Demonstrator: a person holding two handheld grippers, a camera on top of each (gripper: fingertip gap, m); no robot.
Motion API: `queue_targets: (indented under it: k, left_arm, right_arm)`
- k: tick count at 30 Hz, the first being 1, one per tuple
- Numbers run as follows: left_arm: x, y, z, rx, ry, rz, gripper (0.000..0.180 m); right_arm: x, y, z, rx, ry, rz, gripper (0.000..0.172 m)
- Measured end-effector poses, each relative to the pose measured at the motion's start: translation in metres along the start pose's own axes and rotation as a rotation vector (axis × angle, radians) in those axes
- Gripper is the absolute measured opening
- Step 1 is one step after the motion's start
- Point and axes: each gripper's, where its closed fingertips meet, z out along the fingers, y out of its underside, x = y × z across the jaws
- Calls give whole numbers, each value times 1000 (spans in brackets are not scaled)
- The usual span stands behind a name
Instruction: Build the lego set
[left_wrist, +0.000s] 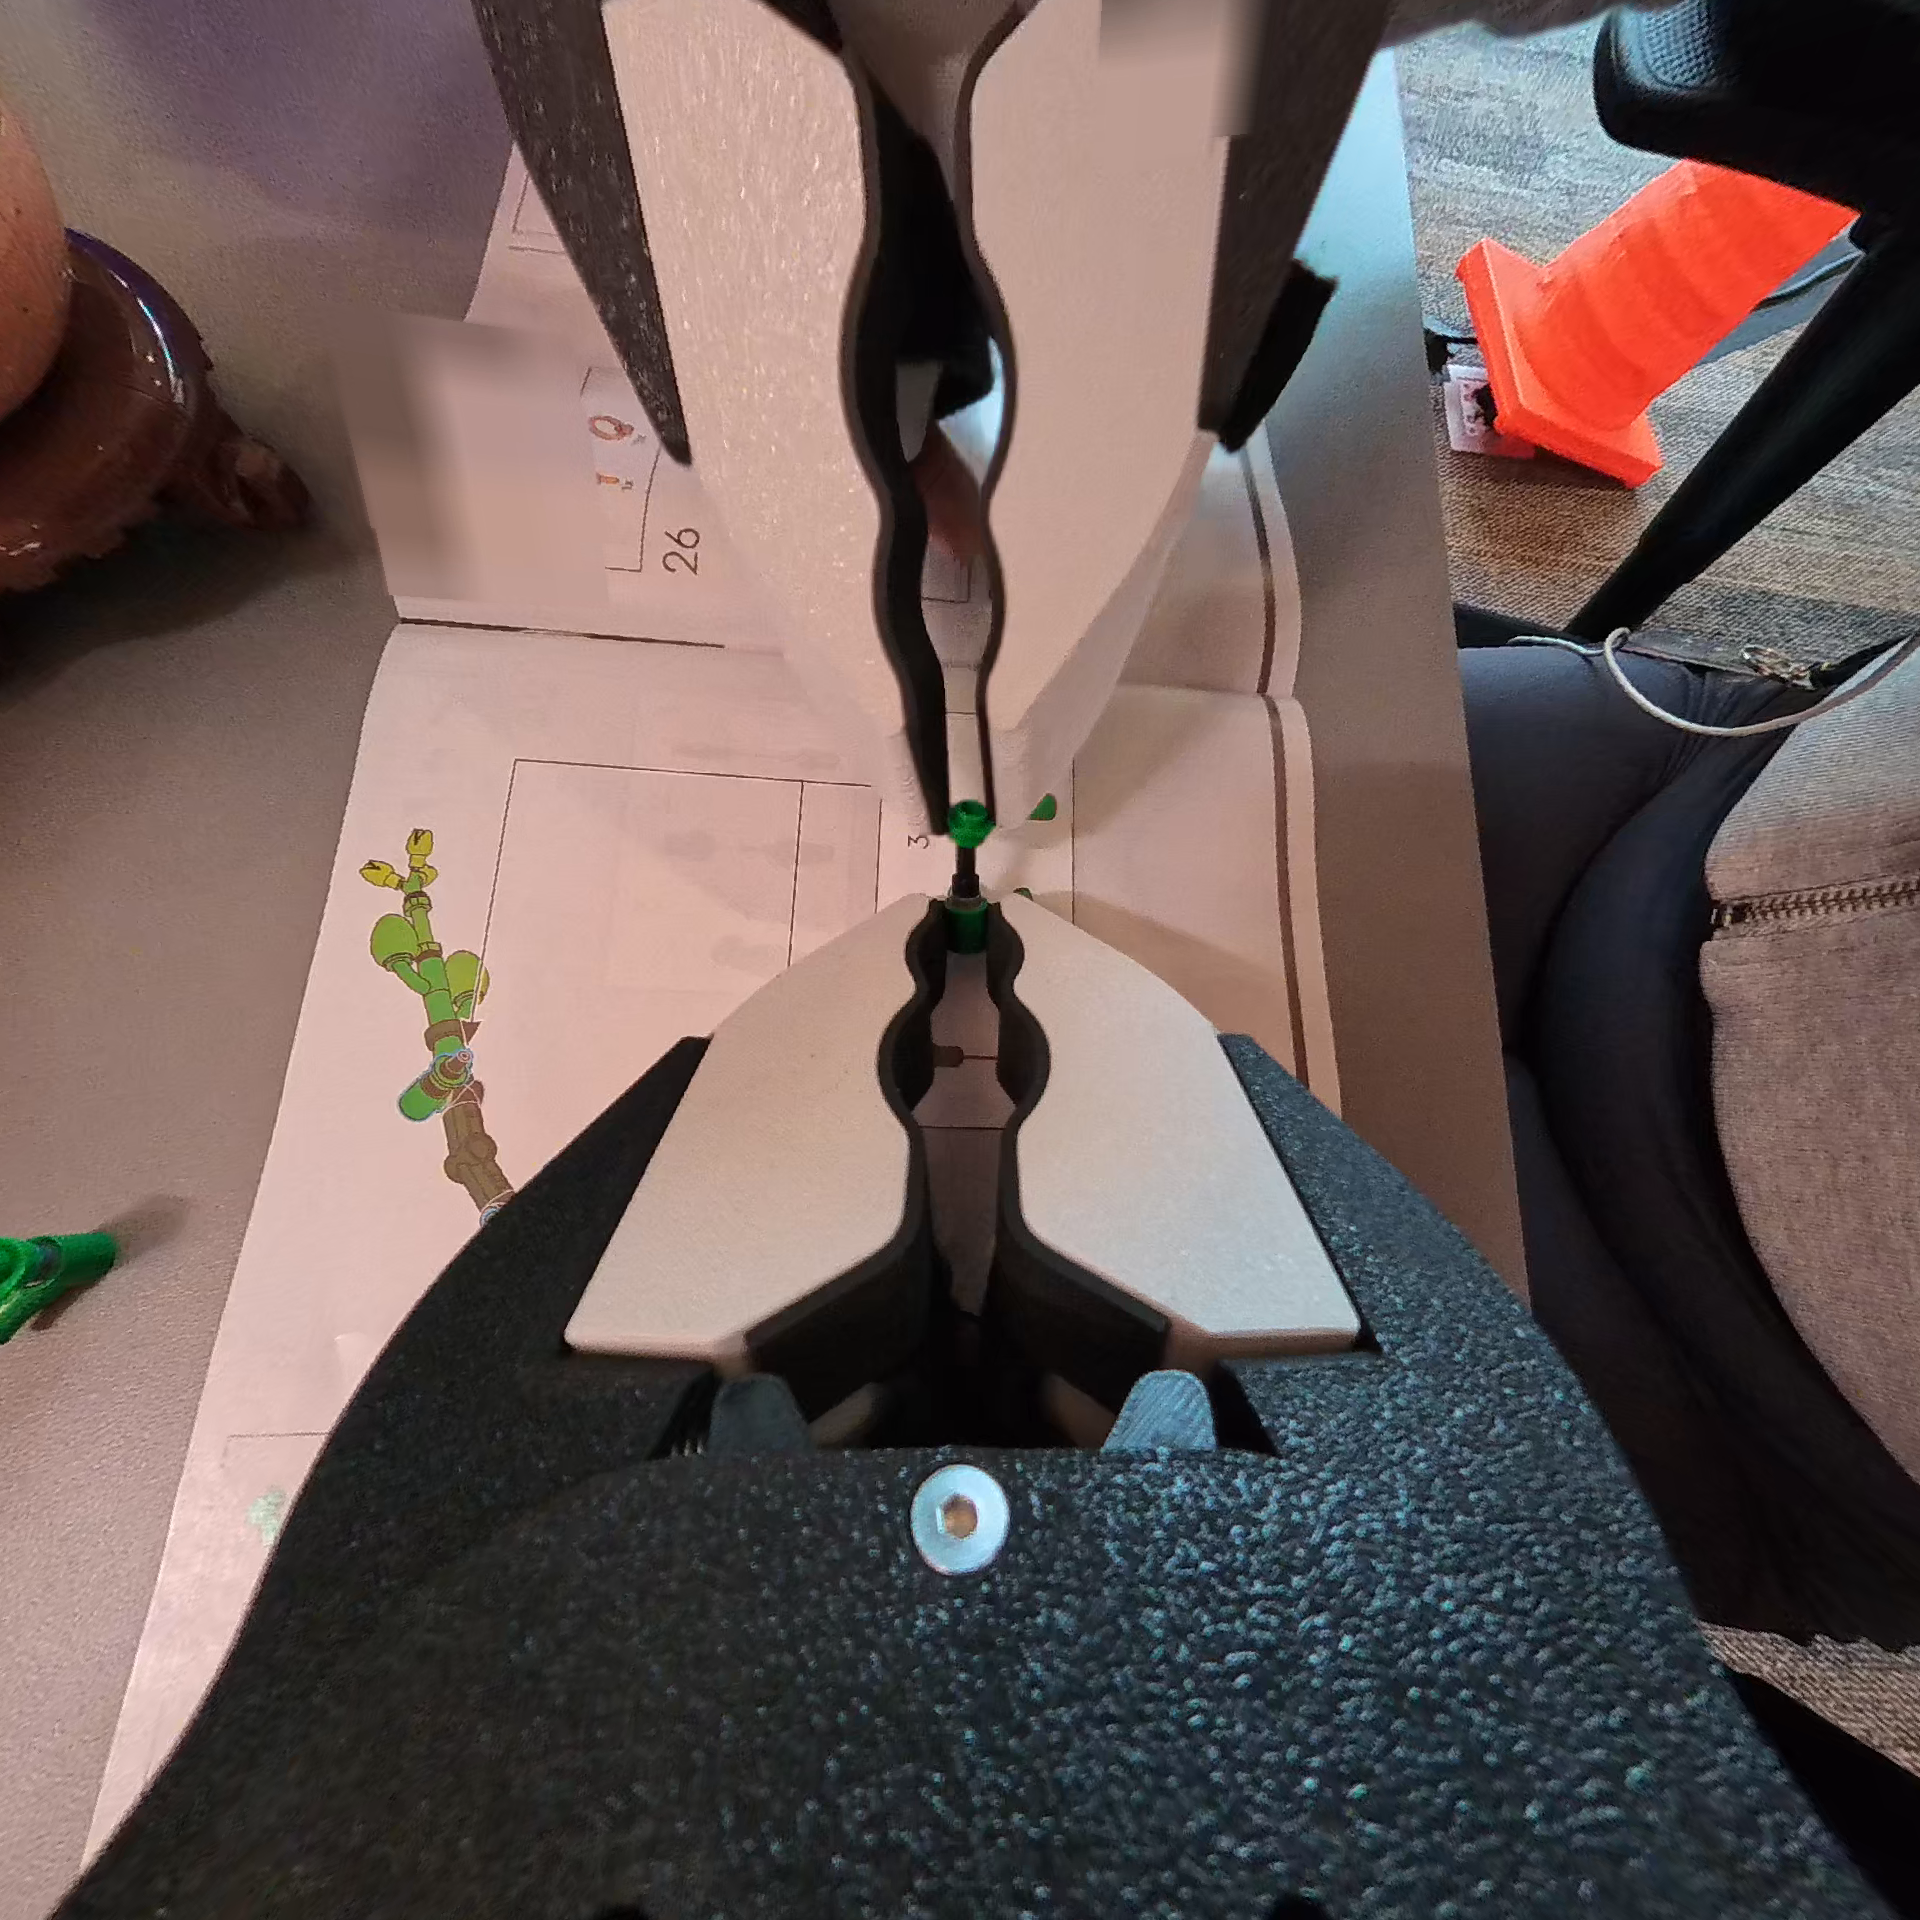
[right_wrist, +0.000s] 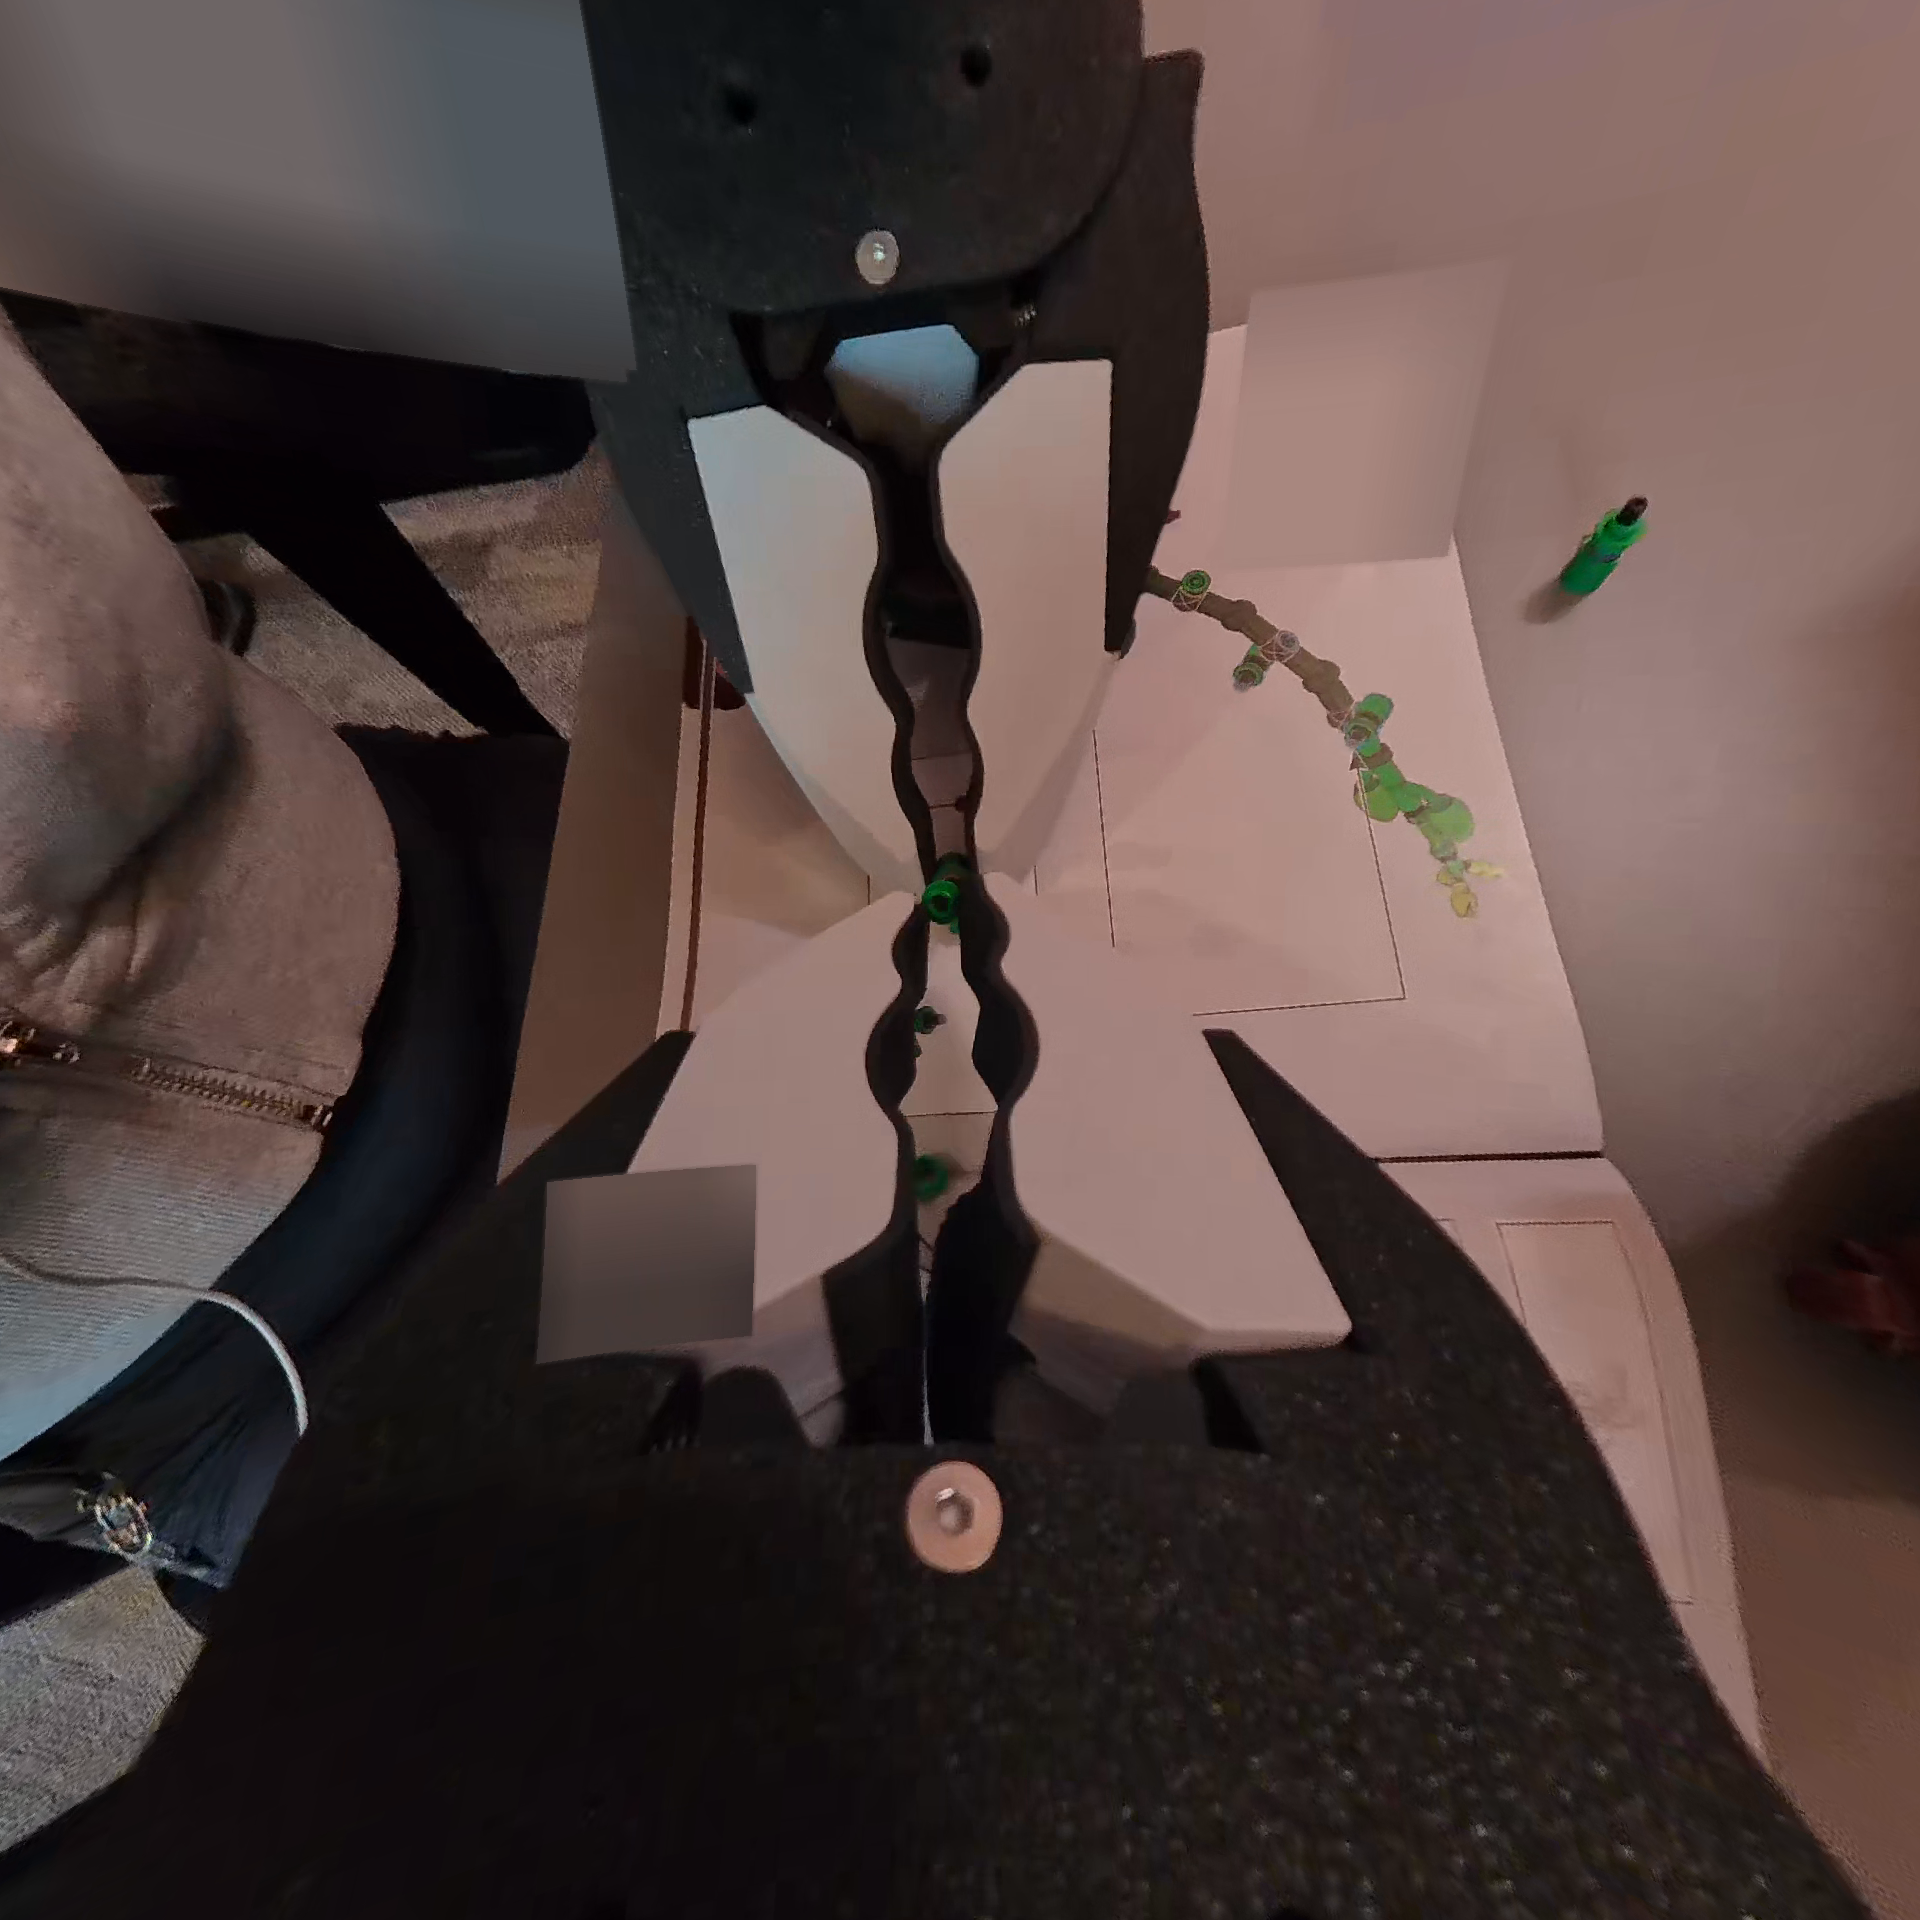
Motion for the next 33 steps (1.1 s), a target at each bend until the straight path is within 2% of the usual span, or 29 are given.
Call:
queue_targets:
  k: [5,30,33]
  left_arm:
    - [2,-1,0,1,1,-2,6]
    - [4,1,0,0,9,-12,6]
    - [4,1,0,0,6,-8,6]
  right_arm:
    - [0,0,-2,98,-25,72,5]
    - [0,5,4,101,-112,119,5]
    - [-1,6,3,102,-160,221,5]
